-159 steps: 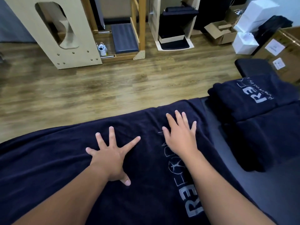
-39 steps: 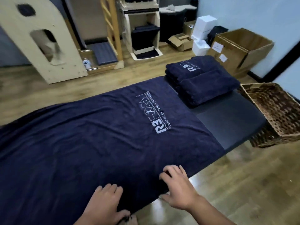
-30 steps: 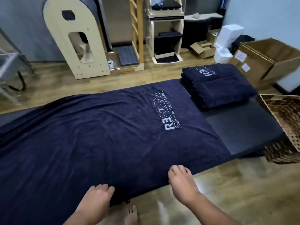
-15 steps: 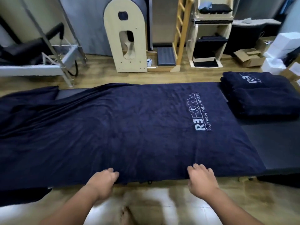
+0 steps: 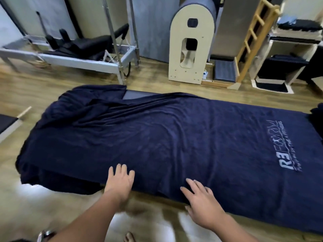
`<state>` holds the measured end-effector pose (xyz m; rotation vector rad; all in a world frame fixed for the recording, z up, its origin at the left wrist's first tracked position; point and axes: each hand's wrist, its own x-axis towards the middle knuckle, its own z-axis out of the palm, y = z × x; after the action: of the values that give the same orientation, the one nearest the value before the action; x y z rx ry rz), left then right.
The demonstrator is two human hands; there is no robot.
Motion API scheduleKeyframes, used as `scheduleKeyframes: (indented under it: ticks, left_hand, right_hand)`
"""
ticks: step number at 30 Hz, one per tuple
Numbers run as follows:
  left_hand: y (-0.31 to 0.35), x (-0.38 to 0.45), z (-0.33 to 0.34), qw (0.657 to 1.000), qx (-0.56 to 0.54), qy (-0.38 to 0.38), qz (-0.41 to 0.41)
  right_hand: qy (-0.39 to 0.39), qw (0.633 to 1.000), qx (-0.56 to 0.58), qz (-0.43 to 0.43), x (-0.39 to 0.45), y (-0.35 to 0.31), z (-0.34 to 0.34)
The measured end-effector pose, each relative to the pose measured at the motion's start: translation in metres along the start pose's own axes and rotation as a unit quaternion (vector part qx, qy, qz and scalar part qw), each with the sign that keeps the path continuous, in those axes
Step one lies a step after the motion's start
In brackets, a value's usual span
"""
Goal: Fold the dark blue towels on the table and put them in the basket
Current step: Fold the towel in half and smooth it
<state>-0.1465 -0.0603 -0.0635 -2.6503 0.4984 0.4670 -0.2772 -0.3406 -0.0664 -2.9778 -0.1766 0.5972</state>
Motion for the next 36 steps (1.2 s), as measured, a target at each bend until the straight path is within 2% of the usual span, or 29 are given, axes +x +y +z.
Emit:
scheduleKeyframes:
  ticks: [3, 6, 10, 14, 20, 23, 25, 26, 27, 29, 32, 34, 36]
  left_hand:
    - [-0.039, 0.020, 0.009, 0.997, -0.009, -0.033, 0.073]
    - [-0.069, 0.035, 0.010, 0.988, -0.048, -0.048, 0.136]
    - [-0.116, 0.055, 0.006, 0.981, -0.147, -0.052, 0.119]
    - [-0.153, 0.082, -0.004, 0.977, -0.188, -0.043, 0.095]
    - [-0.200, 0.162, -0.038, 0.976, -0.211, 0.036, 0.028]
    - [-0.225, 0.213, -0.058, 0.972, -0.193, 0.126, -0.047]
    - [-0.246, 0.250, -0.067, 0.953, -0.214, 0.201, -0.079]
    - [-0.256, 0.264, -0.070, 0.945, -0.236, 0.211, -0.085]
    - [-0.266, 0.282, -0.075, 0.940, -0.266, 0.196, -0.089]
    - [-0.283, 0.317, -0.081, 0.937, -0.317, 0.102, -0.104]
    - [-0.293, 0.346, -0.081, 0.944, -0.308, -0.026, -0.120]
    - [-0.300, 0.360, -0.081, 0.937, -0.315, -0.032, -0.147]
    - [-0.311, 0.369, -0.084, 0.929, -0.331, 0.003, -0.167]
  right_hand:
    - [-0.011, 1.000, -0.010, 0.025, 0.028, -0.038, -0.014]
    - [-0.017, 0.996, 0.002, 0.091, 0.055, -0.065, -0.033]
    - [0.001, 0.991, 0.060, 0.123, 0.093, -0.086, -0.049]
    - [0.035, 0.975, 0.163, 0.145, 0.130, -0.096, -0.062]
    - [0.031, 0.954, 0.248, 0.166, 0.200, -0.099, -0.090]
    - [0.045, 0.949, 0.267, 0.162, 0.253, -0.092, -0.108]
    - [0.061, 0.947, 0.276, 0.152, 0.298, -0.083, -0.123]
    - [0.071, 0.946, 0.280, 0.147, 0.319, -0.082, -0.132]
    - [0.083, 0.945, 0.284, 0.142, 0.344, -0.079, -0.141]
    - [0.099, 0.945, 0.282, 0.135, 0.389, -0.075, -0.157]
    - [0.114, 0.949, 0.264, 0.130, 0.444, -0.076, -0.177]
    - [0.107, 0.956, 0.240, 0.135, 0.472, -0.079, -0.188]
    - [0.081, 0.963, 0.209, 0.152, 0.494, -0.078, -0.197]
